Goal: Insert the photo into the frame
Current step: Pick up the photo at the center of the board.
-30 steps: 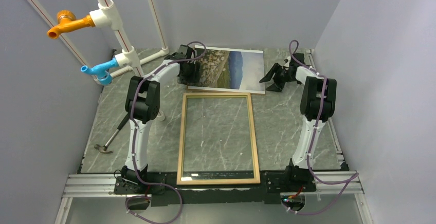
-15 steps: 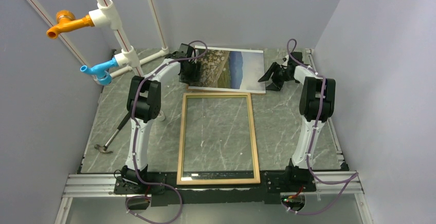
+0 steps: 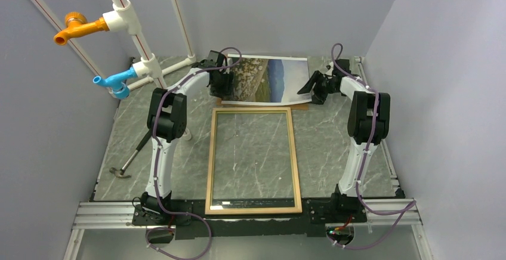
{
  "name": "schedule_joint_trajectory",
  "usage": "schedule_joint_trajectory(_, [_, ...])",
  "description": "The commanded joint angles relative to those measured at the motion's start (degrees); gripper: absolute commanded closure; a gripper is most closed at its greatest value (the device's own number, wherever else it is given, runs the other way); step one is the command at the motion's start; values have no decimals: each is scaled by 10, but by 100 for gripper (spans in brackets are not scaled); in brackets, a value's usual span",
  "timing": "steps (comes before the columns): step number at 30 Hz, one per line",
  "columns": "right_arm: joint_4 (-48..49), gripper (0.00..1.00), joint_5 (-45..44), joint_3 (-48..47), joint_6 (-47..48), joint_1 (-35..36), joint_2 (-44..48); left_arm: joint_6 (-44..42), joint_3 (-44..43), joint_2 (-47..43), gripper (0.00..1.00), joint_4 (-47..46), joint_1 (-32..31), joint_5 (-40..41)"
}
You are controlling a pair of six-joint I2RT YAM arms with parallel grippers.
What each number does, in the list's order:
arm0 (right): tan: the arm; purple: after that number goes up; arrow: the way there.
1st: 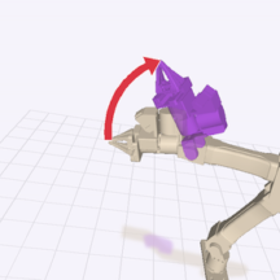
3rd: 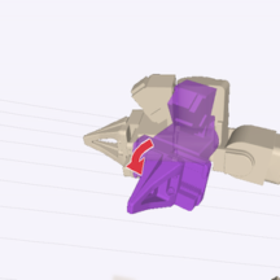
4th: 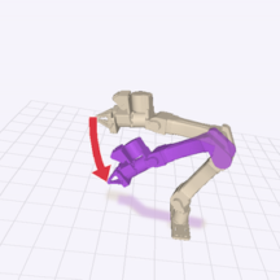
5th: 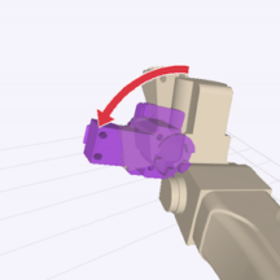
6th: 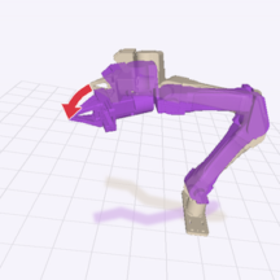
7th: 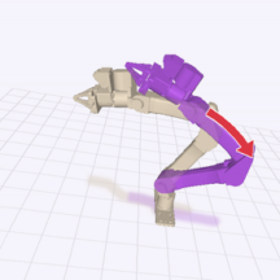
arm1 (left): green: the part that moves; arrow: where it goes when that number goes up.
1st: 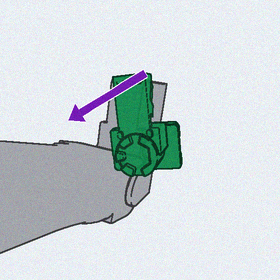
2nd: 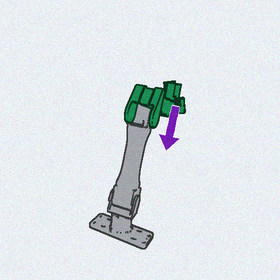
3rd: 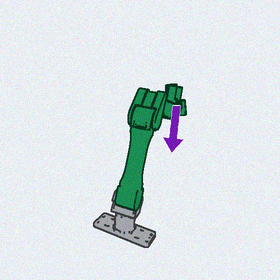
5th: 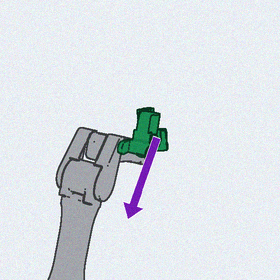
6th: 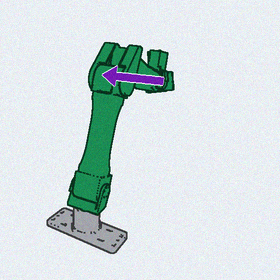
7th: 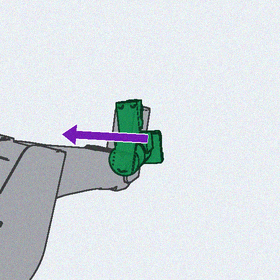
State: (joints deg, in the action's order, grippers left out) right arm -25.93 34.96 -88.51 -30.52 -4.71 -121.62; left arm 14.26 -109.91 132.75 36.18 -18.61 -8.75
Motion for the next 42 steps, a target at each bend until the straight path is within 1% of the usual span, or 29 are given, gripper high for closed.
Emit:
schedule_joint_trajectory(1, [46, 40, 20, 29, -28, -2, 25, -8, -10, 11, 40, 2, 6, -35])
schedule_joint_trajectory(4, [77, 43, 27, 56, -48, -6, 26, -9, -10, 12, 40, 2, 5, -37])
schedule_joint_trajectory(5, [84, 47, 29, 63, -53, -7, 27, -10, -9, 12, 40, 2, 6, -37])
schedule_joint_trajectory(9, [99, 79, 25, 78, -62, -10, 31, -10, -4, 9, 40, -1, 5, -39])
schedule_joint_trajectory(11, [96, 88, 20, 77, -61, -11, 32, -11, 0, 3, 39, -4, 6, -38])
schedule_joint_trajectory(15, [86, 100, 12, 68, -55, -12, 35, -11, 30, -32, 37, -29, 5, -34])
schedule_joint_trajectory(19, [72, 100, -1, 56, -45, -13, 42, -13, 60, -78, 36, -54, 5, -33])
schedule_joint_trajectory(23, [65, 100, -6, 52, -40, -14, 56, -13, 88, -124, 32, -71, 3, -36])
schedule_joint_trajectory(30, [42, 100, -16, 39, -30, -14, 95, -4, 179, -234, 21, -125, -23, -36])
schedule_joint_trajectory(34, [21, 100, -19, 30, -25, -14, 128, -17, 202, -287, 11, -129, -62, -8])
schedule_joint_trajectory(38, [2, 100, -16, 23, -23, -14, 171, -45, 212, -337, 1, -126, -118, 33])
schedule_joint_trajectory(42, [-20, 100, -8, 20, -21, -14, 216, -80, 227, -389, 1, -131, -185, 85])
